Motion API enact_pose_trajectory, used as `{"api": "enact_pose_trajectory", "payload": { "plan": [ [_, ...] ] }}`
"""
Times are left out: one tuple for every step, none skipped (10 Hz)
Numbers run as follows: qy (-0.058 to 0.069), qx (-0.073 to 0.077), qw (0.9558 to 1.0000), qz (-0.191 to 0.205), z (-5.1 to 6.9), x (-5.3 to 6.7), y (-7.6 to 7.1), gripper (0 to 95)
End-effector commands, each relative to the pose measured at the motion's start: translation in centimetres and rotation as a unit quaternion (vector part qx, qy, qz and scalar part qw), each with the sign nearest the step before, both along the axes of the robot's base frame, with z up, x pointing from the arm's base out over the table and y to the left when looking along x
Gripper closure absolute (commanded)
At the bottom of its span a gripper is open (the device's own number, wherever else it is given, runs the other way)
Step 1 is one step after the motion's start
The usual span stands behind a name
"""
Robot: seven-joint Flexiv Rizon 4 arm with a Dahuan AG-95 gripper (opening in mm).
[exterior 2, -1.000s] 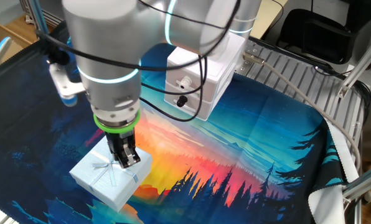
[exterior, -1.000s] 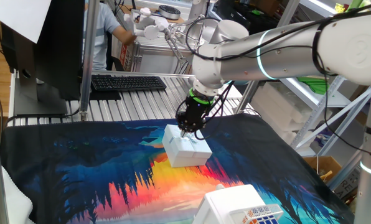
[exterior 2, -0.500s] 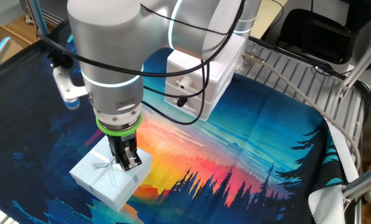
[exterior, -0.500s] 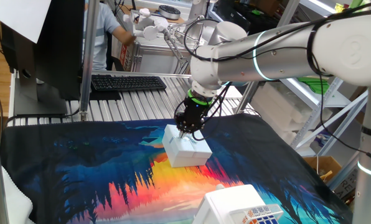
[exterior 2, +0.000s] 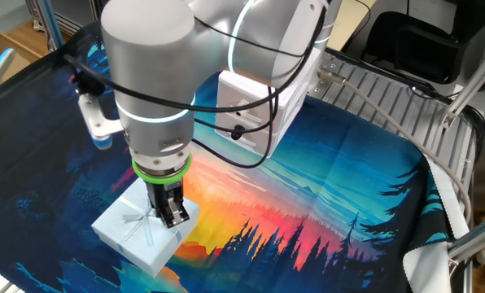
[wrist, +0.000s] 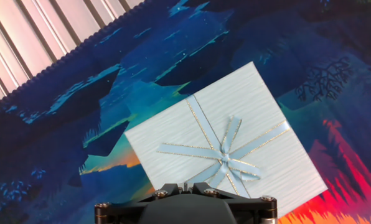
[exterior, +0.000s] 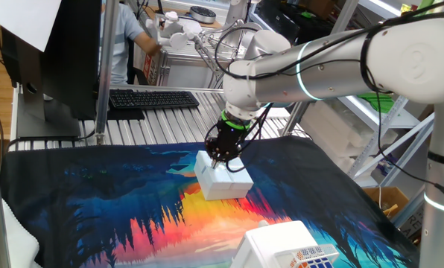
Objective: Slide the outer casing onto the gift box
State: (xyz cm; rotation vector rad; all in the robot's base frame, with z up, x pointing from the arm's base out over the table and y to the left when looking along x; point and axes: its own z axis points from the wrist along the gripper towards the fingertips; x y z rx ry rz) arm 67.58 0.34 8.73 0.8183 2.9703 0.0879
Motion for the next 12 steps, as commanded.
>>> {"api": "enact_pose_trajectory", "payload": {
  "plan": [
    [0.000, -0.002, 1.0000, -0.002, -0.4, 0.0, 0.0, 95.0],
    [0.000, -0.002, 1.0000, -0.002, -0.8, 0.1, 0.1, 95.0],
    [0.002, -0.004, 1.0000, -0.002, -0.7, 0.0, 0.1, 95.0],
    [0.006, -0.004, 1.0000, 0.002, -0.4, 0.0, 0.0, 95.0],
    [0.012, -0.004, 0.9999, 0.007, 0.2, -0.1, 0.0, 95.0],
    [0.017, -0.002, 0.9998, 0.013, 1.0, -0.3, -0.2, 95.0],
    [0.019, -0.002, 0.9997, 0.017, 1.6, -0.4, -0.3, 95.0],
    [0.022, -0.004, 0.9995, 0.024, 2.6, -0.7, -0.6, 95.0],
    [0.022, -0.004, 0.9994, 0.027, 3.4, -1.0, -0.8, 95.0],
    [0.025, -0.005, 0.9992, 0.031, 4.5, -1.4, -1.2, 95.0],
    [0.027, -0.004, 0.9990, 0.034, 5.4, -1.8, -1.6, 95.0],
    [0.027, -0.003, 0.9990, 0.035, 6.2, -2.1, -1.9, 95.0]
  ]
}}
